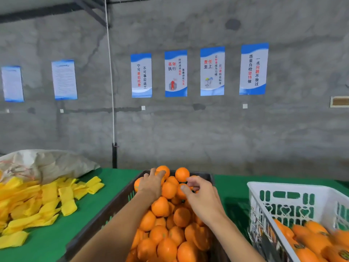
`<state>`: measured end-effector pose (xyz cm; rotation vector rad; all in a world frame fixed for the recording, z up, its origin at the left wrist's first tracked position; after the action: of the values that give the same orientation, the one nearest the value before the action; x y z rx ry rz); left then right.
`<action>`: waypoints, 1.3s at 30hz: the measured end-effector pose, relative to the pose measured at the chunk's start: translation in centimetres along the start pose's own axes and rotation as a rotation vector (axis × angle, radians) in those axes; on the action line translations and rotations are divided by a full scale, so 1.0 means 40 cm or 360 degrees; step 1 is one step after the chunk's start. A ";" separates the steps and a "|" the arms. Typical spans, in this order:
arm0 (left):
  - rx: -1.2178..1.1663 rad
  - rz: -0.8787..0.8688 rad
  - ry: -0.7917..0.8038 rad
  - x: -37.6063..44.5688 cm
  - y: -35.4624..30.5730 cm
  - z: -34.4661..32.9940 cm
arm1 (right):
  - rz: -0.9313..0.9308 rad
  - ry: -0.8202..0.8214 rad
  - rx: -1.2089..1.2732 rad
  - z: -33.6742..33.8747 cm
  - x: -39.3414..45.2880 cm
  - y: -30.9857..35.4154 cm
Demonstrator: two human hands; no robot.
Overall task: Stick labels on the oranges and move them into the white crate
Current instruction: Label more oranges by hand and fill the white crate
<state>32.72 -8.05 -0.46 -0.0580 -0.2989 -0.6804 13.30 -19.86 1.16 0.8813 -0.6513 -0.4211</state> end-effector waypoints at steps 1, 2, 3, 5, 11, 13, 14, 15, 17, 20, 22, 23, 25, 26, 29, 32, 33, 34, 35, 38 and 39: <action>0.0047 -0.0007 -0.0008 0.011 0.002 -0.006 | -0.0001 -0.0002 0.0003 -0.003 0.007 -0.003; 0.0079 -0.0013 -0.0016 0.020 0.003 -0.009 | 0.0003 -0.0004 0.0003 -0.005 0.013 -0.006; 0.0098 -0.0021 -0.0031 0.026 0.004 -0.010 | 0.0010 -0.0007 0.0000 -0.005 0.017 -0.007; 0.0101 -0.0040 -0.0072 0.025 0.001 0.001 | 0.0020 -0.0013 0.0006 -0.002 0.020 -0.010; -0.0159 -0.0106 -0.0347 -0.073 -0.055 0.142 | 0.0015 0.0004 0.0077 0.023 -0.025 0.012; -0.0420 -0.0193 -0.0522 -0.146 -0.101 0.206 | 0.0067 -0.0027 0.0118 0.046 -0.065 0.033; -0.0591 -0.0246 -0.0636 -0.193 -0.128 0.234 | 0.0124 -0.0071 0.0129 0.063 -0.091 0.045; -0.0747 -0.0308 -0.0763 -0.243 -0.160 0.259 | 0.0207 -0.0139 0.0131 0.083 -0.120 0.058; -0.0953 -0.0451 -0.0979 -0.349 -0.229 0.292 | 0.0405 -0.0303 0.0113 0.128 -0.191 0.080; -0.1109 -0.0610 -0.1177 -0.476 -0.325 0.309 | 0.0550 -0.0528 0.0176 0.199 -0.296 0.086; -0.1177 -0.0676 -0.1262 -0.539 -0.378 0.307 | 0.0575 -0.0607 0.0233 0.234 -0.358 0.067; -0.1182 -0.0703 -0.1296 -0.568 -0.405 0.300 | 0.0579 -0.0623 0.0281 0.249 -0.388 0.049; -0.1144 -0.0762 -0.1332 -0.625 -0.461 0.264 | 0.0581 -0.0633 0.0385 0.276 -0.451 -0.004; -0.1126 -0.0802 -0.1335 -0.656 -0.490 0.235 | 0.0590 -0.0642 0.0424 0.287 -0.485 -0.041; -0.1048 -0.0921 -0.1281 -0.741 -0.551 0.136 | 0.0572 -0.0605 0.0480 0.290 -0.585 -0.158; -0.0865 -0.1097 -0.1287 -0.803 -0.591 0.064 | 0.0471 -0.0516 0.0618 0.282 -0.673 -0.248; -0.0873 -0.1093 -0.1238 -0.819 -0.603 0.039 | 0.0435 -0.0512 0.0632 0.281 -0.694 -0.274; -0.0911 -0.1073 -0.1163 -0.836 -0.614 0.014 | 0.0415 -0.0527 0.0618 0.283 -0.715 -0.296; -0.0959 -0.1049 -0.1083 -0.852 -0.622 -0.011 | 0.0406 -0.0541 0.0587 0.284 -0.733 -0.315; -0.1077 -0.0988 -0.0821 -0.883 -0.637 -0.098 | 0.0290 -0.0470 0.0440 0.273 -0.771 -0.378; -0.1118 -0.0947 -0.0724 -0.891 -0.642 -0.131 | 0.0229 -0.0412 0.0377 0.265 -0.783 -0.406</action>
<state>-8.31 -7.02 -16.99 -0.8283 -0.5088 -1.3438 -18.04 -16.88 -17.99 1.0054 -1.0122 -0.3346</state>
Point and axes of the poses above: each hand's wrist, its own x-axis towards the middle knuckle, its own z-axis out of the back of the hand, y = z × x, the point moved 4 cm from there along x, towards the middle knuckle, and after that the axes turned 9 degrees about -z, right-handed, at the moved point
